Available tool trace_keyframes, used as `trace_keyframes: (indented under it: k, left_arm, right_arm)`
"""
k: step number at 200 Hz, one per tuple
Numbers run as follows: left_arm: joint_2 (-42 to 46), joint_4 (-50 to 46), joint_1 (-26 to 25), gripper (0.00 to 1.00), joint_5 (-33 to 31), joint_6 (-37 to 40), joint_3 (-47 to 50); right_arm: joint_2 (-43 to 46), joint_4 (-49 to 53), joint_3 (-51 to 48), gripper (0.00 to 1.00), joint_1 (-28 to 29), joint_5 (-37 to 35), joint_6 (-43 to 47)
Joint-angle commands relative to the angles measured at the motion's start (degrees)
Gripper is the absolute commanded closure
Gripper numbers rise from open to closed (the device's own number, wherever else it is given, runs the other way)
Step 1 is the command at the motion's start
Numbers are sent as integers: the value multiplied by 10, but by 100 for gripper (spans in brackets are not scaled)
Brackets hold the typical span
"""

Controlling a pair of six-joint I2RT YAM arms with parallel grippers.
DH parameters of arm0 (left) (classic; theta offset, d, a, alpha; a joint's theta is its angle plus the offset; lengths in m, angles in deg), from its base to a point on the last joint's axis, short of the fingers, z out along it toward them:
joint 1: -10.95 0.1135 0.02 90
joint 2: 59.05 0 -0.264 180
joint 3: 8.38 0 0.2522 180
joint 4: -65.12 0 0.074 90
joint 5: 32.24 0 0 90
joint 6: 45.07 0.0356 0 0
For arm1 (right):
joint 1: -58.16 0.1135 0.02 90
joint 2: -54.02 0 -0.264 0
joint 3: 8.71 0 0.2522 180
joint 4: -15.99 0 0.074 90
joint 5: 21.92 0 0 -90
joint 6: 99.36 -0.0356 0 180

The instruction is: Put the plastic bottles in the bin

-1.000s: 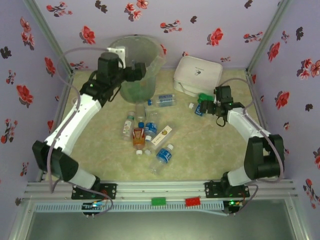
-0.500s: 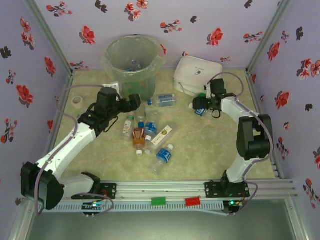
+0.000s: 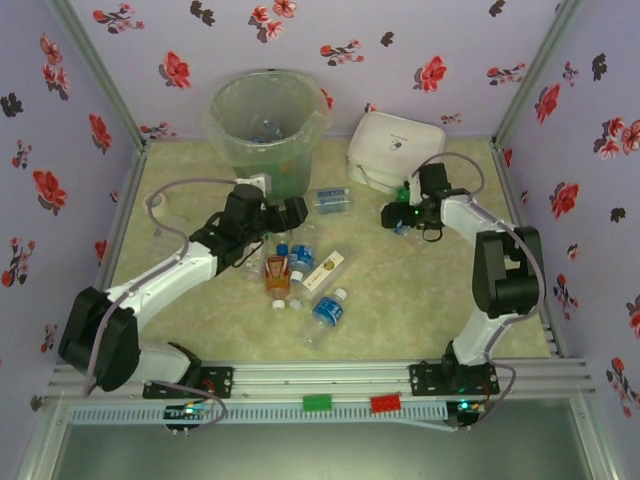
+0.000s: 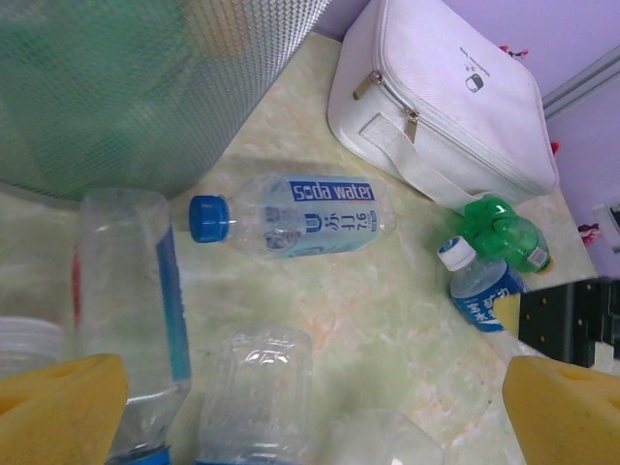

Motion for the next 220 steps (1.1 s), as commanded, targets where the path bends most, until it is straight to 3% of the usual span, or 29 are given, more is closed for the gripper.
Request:
trace_keyframes:
  k: [1, 40, 124, 188, 220]
  left_arm:
    - [-20, 46, -8, 0, -4, -29, -18]
    - [-62, 7, -8, 0, 47, -36, -59]
    - [-66, 24, -9, 0, 66, -50, -39]
    - [-26, 64, -11, 0, 70, -81, -3]
    - [-25, 89, -27, 0, 93, -91, -12]
  right_arm:
    - [24, 29, -26, 0, 7, 2, -25]
    - [28, 56, -36, 1, 24, -45, -23]
    - [5, 82, -37, 29, 72, -110, -22]
    - [49, 64, -48, 47, 89, -91, -17]
    - [113, 31, -64, 50, 90, -16, -31]
